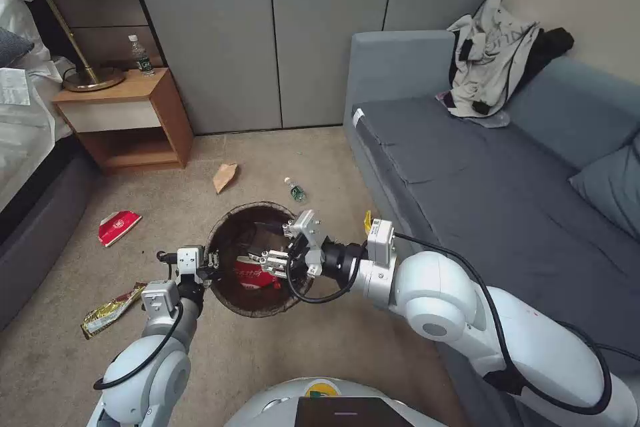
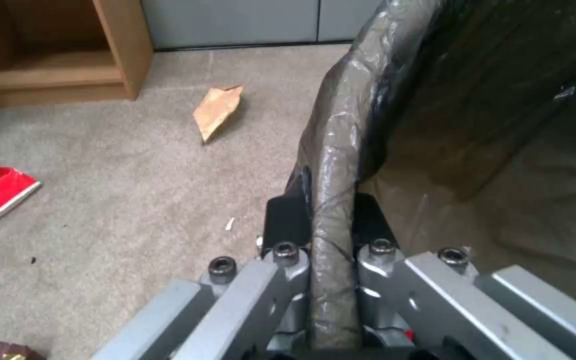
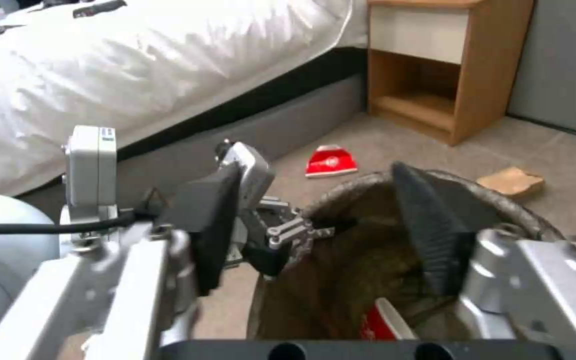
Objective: Pick up the trash bin, then pick up the garbage from the floor and place it into the trash bin.
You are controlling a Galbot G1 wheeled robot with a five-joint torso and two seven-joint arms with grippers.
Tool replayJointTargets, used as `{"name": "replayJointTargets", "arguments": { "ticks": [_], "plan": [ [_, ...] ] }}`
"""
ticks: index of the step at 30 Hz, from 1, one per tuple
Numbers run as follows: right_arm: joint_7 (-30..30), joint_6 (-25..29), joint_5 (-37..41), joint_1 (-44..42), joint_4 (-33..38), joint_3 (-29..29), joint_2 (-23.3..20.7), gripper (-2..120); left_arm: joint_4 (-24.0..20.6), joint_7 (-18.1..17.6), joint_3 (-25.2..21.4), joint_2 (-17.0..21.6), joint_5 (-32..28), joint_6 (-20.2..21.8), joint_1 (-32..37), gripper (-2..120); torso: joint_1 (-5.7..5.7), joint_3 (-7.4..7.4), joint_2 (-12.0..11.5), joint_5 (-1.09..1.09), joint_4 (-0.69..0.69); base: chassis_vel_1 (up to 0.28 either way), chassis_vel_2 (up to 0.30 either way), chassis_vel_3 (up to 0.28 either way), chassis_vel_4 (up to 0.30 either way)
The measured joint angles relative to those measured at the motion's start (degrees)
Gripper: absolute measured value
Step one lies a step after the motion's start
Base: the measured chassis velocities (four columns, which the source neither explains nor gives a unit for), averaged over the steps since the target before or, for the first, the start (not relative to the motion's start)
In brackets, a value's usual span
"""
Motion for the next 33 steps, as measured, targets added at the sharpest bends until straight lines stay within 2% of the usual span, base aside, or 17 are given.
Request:
{"name": "replayJointTargets", "arguments": {
  "ticks": [5,6,11,14,18,21,23,29,33],
  "plan": [
    [0.32,0.00,0.01,0.02,0.09,0.19,0.46,82,-0.06,-0.02,-0.02,0.05,0.01,-0.02,0.14,0,0.00,0.00,0.00,0.00,0.00,0.000,0.000,0.000,0.000],
    [0.32,0.00,0.01,0.02,0.09,0.19,0.46,82,-0.06,-0.02,-0.02,0.05,0.01,-0.02,0.14,0,0.00,0.00,0.00,0.00,0.00,0.000,0.000,0.000,0.000],
    [0.61,0.10,0.33,0.22,0.66,1.74,0.64,98,-0.11,-0.03,-0.04,-0.05,0.02,-0.04,0.18,0,0.00,0.00,0.00,0.00,0.00,0.000,0.000,0.000,0.000],
    [0.57,0.14,0.54,-0.29,0.69,3.71,0.52,100,-0.12,-0.04,-0.05,-0.17,0.02,-0.05,0.17,0,0.00,0.00,0.00,0.00,0.01,0.000,0.000,0.000,0.000],
    [0.24,0.45,0.64,-3.74,0.94,9.87,-0.83,100,-0.12,-0.07,-0.09,-0.36,0.02,-0.08,0.18,0,0.00,0.00,0.00,0.01,0.00,0.000,0.000,0.000,0.000],
    [0.22,0.57,0.62,-4.75,1.00,11.50,-1.24,100,-0.11,-0.08,-0.13,-0.38,0.02,-0.09,0.19,0,0.00,0.00,0.00,0.01,-0.01,0.000,0.000,0.000,0.000],
    [0.64,1.36,0.49,-6.80,0.99,14.84,-1.73,100,-0.12,-0.09,-0.20,-0.38,0.00,-0.12,0.23,0,0.00,0.00,0.00,0.01,0.00,0.000,0.000,0.000,0.000],
    [2.16,2.97,-0.90,-9.64,0.72,18.04,-2.02,100,-0.14,-0.10,-0.46,-0.21,-0.09,-0.16,0.20,0,0.00,0.00,0.00,0.01,0.01,0.000,0.000,0.000,0.000],
    [3.52,5.44,-5.72,-13.45,0.53,19.79,-2.20,100,-0.20,-0.11,-0.75,-0.12,-0.23,-0.19,0.14,0,0.00,0.00,0.00,0.01,0.00,0.000,0.000,0.000,0.000]
  ]
}}
